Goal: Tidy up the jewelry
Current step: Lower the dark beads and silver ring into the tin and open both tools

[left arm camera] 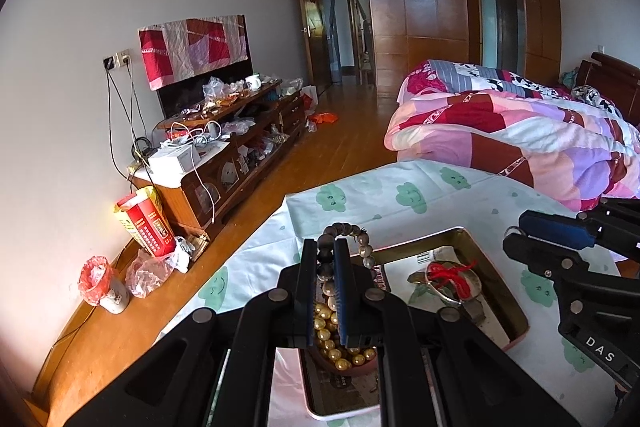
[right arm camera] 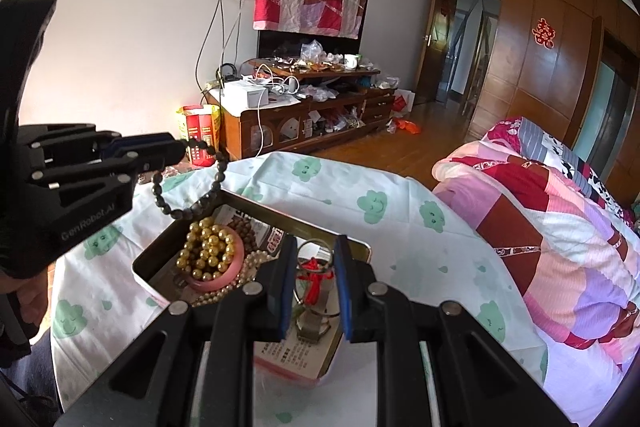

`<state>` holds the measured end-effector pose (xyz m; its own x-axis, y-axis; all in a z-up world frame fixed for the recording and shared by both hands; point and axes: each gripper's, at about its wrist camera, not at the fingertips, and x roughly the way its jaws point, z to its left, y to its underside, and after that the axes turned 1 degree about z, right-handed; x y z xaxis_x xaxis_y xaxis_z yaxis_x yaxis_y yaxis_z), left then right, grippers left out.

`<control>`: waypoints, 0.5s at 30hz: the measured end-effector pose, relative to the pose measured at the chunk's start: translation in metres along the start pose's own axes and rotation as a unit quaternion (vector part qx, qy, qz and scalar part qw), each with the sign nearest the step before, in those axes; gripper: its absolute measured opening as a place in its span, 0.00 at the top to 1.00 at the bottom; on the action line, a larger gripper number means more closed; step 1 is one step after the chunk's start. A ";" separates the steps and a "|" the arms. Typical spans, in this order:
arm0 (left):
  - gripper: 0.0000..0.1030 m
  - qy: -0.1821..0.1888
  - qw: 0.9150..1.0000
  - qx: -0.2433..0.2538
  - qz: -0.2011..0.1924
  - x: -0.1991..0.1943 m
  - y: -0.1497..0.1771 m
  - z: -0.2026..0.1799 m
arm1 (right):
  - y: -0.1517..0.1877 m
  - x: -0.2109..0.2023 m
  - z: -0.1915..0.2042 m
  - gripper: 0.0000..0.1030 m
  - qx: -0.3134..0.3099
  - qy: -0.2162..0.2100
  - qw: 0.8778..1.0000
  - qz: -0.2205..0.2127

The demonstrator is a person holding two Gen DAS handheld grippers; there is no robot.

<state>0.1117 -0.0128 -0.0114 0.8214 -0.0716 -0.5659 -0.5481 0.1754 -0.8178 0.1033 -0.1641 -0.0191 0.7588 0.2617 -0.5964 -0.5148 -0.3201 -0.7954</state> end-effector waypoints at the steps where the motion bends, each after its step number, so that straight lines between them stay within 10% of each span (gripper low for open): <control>1: 0.93 -0.002 1.000 0.000 0.002 0.002 0.001 0.000 | -0.001 0.002 0.000 0.80 0.000 0.002 1.000 -0.001; 15: 0.93 0.003 1.000 -0.004 0.024 0.026 0.005 -0.001 | -0.008 0.031 0.003 0.80 -0.002 0.009 1.000 0.014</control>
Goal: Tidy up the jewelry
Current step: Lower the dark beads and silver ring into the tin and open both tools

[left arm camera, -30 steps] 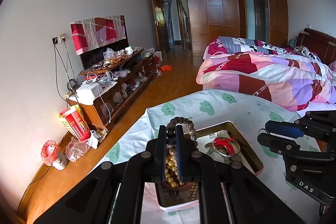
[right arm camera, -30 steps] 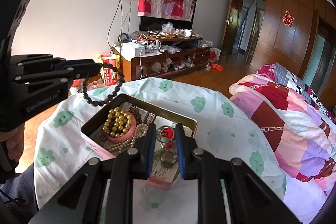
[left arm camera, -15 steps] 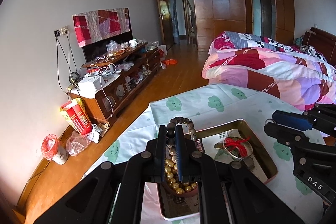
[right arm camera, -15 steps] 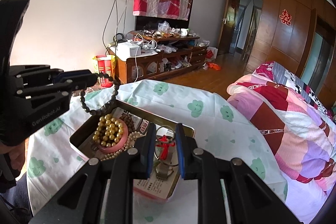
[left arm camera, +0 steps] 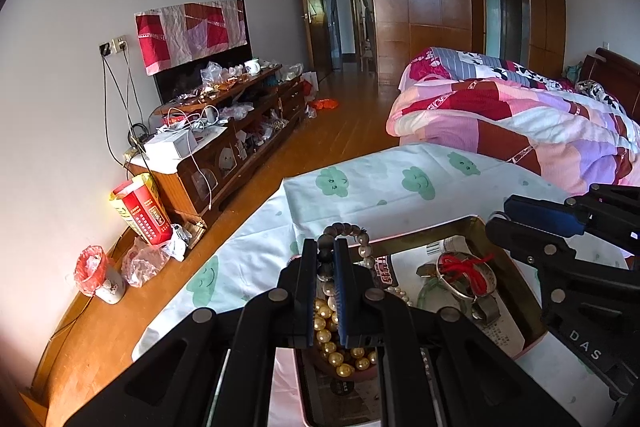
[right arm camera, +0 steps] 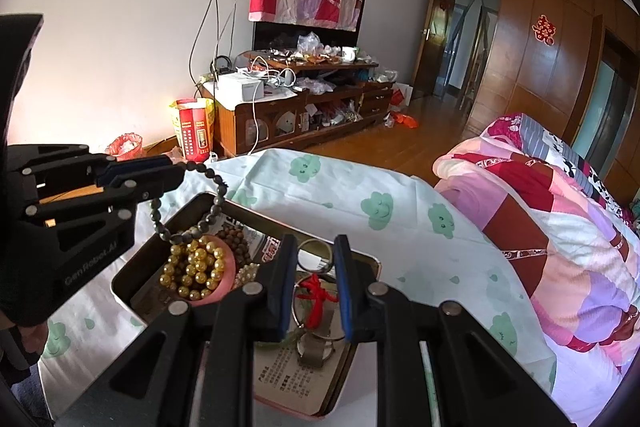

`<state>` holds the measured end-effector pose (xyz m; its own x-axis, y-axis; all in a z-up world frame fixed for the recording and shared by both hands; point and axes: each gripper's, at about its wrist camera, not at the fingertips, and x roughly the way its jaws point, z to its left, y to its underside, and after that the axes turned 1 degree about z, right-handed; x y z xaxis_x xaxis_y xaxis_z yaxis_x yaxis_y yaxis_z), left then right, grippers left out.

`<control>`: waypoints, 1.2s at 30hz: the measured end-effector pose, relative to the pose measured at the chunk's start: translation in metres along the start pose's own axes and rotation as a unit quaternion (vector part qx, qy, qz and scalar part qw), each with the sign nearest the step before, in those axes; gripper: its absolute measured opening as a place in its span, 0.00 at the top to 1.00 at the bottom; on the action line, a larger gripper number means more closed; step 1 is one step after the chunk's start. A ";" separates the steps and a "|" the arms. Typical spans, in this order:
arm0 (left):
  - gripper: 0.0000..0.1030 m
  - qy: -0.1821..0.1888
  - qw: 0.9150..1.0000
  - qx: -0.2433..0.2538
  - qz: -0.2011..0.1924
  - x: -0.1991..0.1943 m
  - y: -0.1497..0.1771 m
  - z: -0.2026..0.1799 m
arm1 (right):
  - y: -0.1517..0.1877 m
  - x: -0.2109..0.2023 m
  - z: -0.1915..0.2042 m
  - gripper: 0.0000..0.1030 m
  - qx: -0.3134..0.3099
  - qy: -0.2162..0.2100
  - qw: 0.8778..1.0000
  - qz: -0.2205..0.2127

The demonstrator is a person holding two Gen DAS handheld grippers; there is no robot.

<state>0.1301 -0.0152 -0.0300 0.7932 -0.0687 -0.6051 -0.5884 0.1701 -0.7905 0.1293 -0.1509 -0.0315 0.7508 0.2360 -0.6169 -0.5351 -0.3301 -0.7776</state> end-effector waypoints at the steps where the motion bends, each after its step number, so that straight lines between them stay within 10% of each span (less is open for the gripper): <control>1: 0.93 0.000 1.000 0.000 0.001 0.001 0.000 0.000 | 0.000 0.001 0.000 0.80 0.000 0.000 1.000 0.001; 36: 0.93 0.009 0.999 0.012 0.045 0.025 0.027 -0.003 | 0.011 0.032 0.011 0.80 0.019 -0.005 0.999 0.037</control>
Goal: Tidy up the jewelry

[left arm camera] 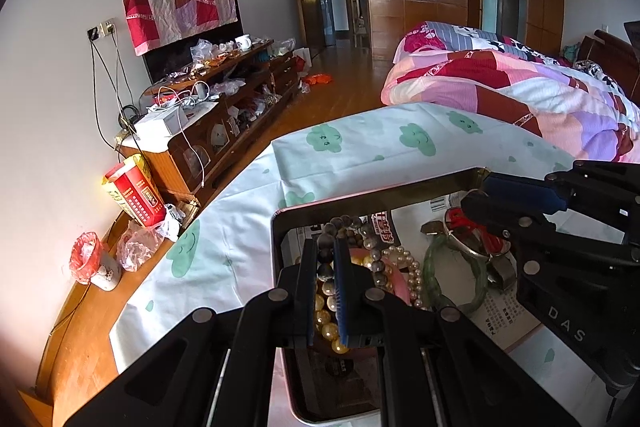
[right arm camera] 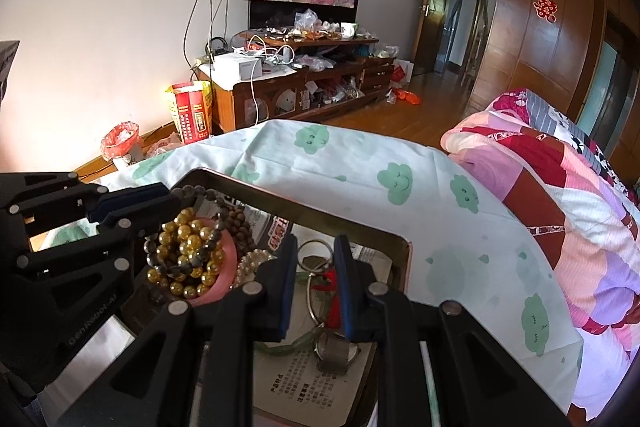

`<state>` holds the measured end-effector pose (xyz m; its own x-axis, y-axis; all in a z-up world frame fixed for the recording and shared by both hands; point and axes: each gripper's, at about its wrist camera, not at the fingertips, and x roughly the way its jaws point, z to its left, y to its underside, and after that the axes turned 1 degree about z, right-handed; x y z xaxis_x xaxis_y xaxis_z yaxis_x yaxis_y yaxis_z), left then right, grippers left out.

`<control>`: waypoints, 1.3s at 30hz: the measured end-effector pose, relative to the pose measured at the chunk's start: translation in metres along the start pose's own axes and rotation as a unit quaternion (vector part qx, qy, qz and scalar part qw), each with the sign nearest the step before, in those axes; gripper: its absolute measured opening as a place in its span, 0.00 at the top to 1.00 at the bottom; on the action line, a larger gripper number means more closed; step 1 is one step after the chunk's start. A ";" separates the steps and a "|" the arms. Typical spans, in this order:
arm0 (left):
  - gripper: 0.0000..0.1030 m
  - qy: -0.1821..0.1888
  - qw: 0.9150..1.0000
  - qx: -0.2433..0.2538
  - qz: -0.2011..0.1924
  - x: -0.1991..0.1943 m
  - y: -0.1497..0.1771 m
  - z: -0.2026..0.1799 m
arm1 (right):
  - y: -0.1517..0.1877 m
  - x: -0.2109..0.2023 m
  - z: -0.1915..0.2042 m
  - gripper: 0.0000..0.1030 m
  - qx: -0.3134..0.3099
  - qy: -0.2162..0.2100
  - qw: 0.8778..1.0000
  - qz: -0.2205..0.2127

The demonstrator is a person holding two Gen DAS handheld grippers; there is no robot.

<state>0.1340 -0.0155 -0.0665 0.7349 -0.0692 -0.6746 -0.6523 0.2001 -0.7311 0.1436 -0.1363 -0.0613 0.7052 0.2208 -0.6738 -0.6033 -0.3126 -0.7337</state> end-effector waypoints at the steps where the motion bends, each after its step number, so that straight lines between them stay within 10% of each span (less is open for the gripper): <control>1: 0.93 -0.001 1.000 0.000 0.001 0.001 0.001 0.000 | 0.001 0.000 0.000 0.80 0.000 0.000 1.000 0.000; 13: 0.91 0.005 1.000 -0.003 0.010 -0.004 0.003 0.000 | 0.006 -0.001 0.002 0.80 -0.003 -0.001 1.000 0.004; 18: 0.20 -0.041 0.999 -0.016 -0.008 -0.020 0.008 0.004 | 0.012 -0.010 0.002 0.48 0.000 0.002 1.000 -0.005; 39: 0.19 -0.037 0.994 -0.074 -0.066 -0.100 0.035 0.018 | 0.034 -0.083 0.005 0.32 0.041 0.034 0.997 -0.064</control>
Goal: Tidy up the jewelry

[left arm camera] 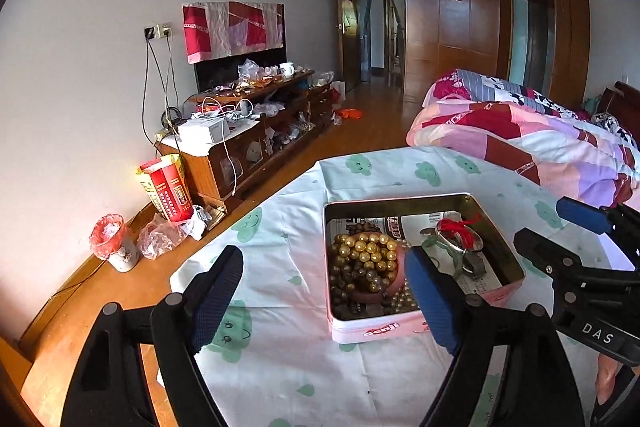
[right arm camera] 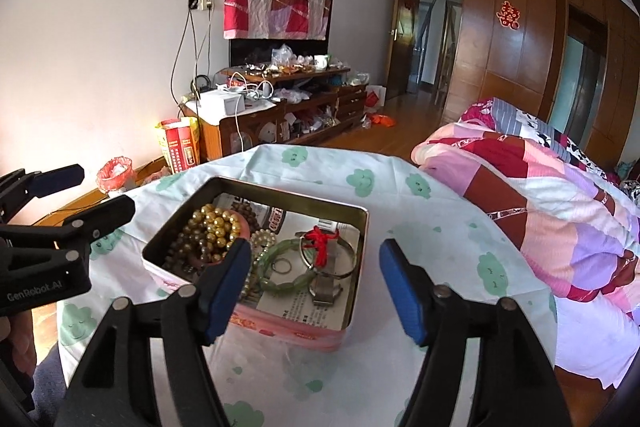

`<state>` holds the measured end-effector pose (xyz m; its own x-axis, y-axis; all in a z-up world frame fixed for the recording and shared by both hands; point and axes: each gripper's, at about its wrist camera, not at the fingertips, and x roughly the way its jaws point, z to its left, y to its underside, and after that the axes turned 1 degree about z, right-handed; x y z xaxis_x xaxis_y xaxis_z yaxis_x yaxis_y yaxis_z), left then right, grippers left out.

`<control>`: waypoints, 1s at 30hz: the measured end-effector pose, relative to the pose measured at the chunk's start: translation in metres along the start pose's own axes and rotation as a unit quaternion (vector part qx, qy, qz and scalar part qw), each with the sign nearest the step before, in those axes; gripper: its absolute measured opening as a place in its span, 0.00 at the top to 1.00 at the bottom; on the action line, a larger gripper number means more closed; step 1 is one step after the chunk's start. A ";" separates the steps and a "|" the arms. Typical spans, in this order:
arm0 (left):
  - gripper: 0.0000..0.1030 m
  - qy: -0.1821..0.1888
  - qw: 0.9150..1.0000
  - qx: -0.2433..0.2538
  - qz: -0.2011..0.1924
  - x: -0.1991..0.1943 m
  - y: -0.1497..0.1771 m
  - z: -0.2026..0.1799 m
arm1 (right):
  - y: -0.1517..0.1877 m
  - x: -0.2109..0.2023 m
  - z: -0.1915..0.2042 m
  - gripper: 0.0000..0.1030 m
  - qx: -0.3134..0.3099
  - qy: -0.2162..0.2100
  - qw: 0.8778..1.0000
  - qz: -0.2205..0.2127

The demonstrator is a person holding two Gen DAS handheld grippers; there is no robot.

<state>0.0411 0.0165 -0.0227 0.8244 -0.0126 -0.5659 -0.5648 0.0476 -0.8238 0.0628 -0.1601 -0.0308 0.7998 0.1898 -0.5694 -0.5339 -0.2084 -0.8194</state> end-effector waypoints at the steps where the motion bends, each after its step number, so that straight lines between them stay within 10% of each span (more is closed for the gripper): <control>1: 0.19 0.001 1.000 -0.001 -0.001 -0.001 0.000 0.000 | 0.000 -0.001 0.000 0.31 0.001 0.000 1.000 0.000; 30: 0.19 0.006 1.000 -0.006 0.002 -0.002 0.003 -0.002 | 0.000 -0.013 -0.004 0.25 0.004 0.005 1.000 -0.014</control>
<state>0.0376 0.0143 -0.0237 0.8217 -0.0243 -0.5695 -0.5686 0.0355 -0.8219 0.0539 -0.1664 -0.0228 0.8167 0.1857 -0.5464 -0.5145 -0.1948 -0.8351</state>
